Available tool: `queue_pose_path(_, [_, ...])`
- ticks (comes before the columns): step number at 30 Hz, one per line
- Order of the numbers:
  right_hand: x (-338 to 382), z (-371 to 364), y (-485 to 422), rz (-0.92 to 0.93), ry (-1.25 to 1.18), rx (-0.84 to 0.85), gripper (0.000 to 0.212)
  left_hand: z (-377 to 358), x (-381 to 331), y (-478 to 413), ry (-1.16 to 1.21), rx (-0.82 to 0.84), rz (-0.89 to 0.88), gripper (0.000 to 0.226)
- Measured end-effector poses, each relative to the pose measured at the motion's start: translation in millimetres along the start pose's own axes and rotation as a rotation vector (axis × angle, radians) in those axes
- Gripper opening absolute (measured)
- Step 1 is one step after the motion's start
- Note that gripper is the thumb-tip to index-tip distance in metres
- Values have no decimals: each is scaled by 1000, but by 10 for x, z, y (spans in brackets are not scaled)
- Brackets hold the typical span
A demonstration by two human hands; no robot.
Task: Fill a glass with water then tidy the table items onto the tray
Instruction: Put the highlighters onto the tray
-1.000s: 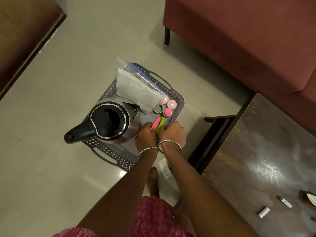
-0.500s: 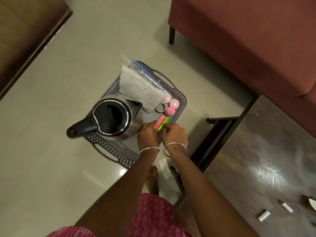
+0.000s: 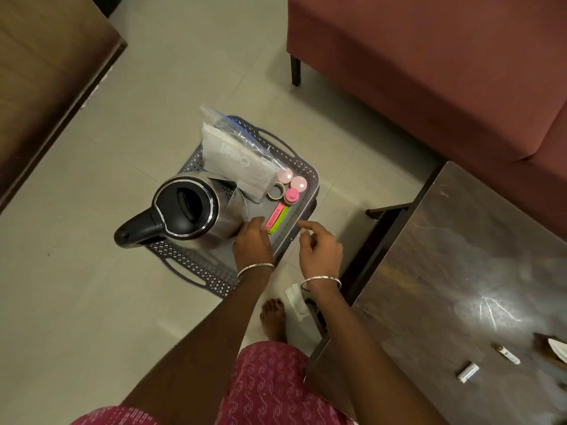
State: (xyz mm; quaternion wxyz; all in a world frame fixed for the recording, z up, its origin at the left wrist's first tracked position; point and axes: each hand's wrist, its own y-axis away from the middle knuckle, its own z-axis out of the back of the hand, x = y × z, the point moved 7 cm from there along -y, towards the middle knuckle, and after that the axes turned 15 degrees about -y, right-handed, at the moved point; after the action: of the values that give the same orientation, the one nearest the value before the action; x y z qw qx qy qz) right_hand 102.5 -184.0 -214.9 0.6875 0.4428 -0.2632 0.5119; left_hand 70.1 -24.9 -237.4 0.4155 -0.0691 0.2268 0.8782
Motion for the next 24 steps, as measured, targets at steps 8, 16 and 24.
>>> queue_pose_path(8, [-335, 670, 321, -87, -121, -142, 27, 357, -218, 532, 88, -137, -25, 17])
queue_pose_path(16, [-666, 1559, 837, -113, -155, -228, 24, 248, -823, 1515, 156, -150, -123, 16])
queue_pose_path(24, [-1279, 2674, 1405, -132, -145, -263, 23, -284, -1450, 2621, 106, -42, -190, 16])
